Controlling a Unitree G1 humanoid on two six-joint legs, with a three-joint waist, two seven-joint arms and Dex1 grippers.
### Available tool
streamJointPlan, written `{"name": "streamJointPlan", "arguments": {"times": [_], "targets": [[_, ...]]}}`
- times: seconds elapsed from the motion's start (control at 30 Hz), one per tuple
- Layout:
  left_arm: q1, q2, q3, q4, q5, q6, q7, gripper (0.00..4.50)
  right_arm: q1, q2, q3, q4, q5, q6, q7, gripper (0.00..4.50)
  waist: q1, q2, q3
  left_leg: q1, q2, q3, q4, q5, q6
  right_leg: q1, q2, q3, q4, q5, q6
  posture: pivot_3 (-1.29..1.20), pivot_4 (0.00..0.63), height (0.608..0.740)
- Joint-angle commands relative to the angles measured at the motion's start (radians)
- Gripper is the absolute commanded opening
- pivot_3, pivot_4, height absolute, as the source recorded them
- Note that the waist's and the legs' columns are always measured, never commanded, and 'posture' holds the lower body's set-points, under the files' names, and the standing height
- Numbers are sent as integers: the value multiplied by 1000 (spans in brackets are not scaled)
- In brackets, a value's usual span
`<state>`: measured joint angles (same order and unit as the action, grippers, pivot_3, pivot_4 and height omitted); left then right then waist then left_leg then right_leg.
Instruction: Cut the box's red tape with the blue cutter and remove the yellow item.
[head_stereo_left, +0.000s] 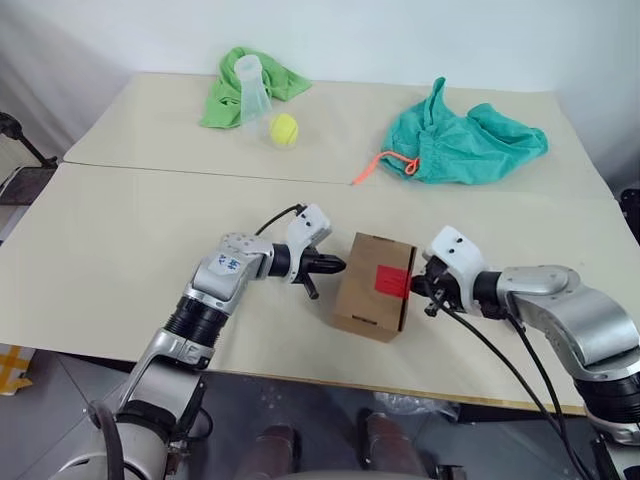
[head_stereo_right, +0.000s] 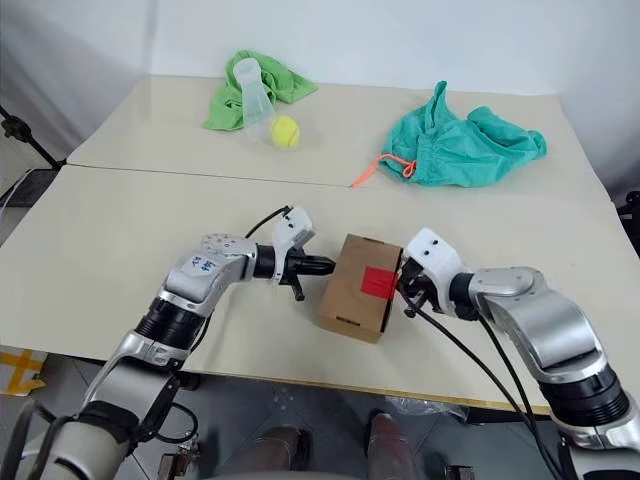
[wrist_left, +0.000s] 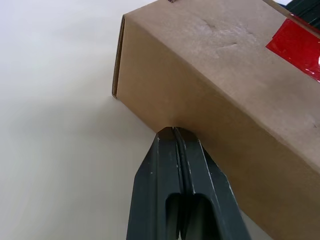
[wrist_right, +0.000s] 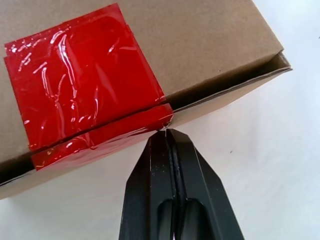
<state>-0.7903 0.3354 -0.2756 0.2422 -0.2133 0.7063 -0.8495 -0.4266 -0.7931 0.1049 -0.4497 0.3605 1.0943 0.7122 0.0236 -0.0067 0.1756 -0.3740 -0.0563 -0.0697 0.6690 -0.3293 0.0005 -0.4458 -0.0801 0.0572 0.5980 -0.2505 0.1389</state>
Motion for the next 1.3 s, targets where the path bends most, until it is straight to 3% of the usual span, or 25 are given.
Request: {"name": "streamJointPlan", "arguments": {"times": [0.03,0.1,0.3,0.47,0.8,1.3], "targets": [[1,26,23,-36,2,-3,-5,0,8,-5,-89,-36,-17,29,-73,295,0,0,0,0,0,0,0,0,0,0,0,0,0,0,0,0,150,740],[2,45,34,-40,-5,1,-19,0,12,-7,-139,-52,1,61,-90,653,-1,0,0,0,0,0,1,0,0,0,0,0,1,0,0,0,150,740],[-18,105,120,-111,-132,105,-115,0,27,-52,-285,-167,55,204,-106,2718,0,0,0,0,1,0,0,0,0,-1,0,0,1,0,0,0,150,740],[-64,96,142,-164,-218,172,-170,0,-54,56,-374,-261,133,355,-146,4443,0,0,0,-1,0,0,2,0,0,0,0,0,2,0,0,0,150,740],[-101,28,-44,-60,-90,35,-182,0,-43,193,-301,-264,120,445,-274,4484,-3,0,0,-1,0,0,5,0,0,0,0,1,4,0,0,0,150,740],[-133,28,-110,10,-8,-16,-230,0,132,56,-249,-262,126,358,-254,4484,0,-2,-2,2,-1,0,9,-1,1,3,0,1,4,0,0,0,150,740]]}}
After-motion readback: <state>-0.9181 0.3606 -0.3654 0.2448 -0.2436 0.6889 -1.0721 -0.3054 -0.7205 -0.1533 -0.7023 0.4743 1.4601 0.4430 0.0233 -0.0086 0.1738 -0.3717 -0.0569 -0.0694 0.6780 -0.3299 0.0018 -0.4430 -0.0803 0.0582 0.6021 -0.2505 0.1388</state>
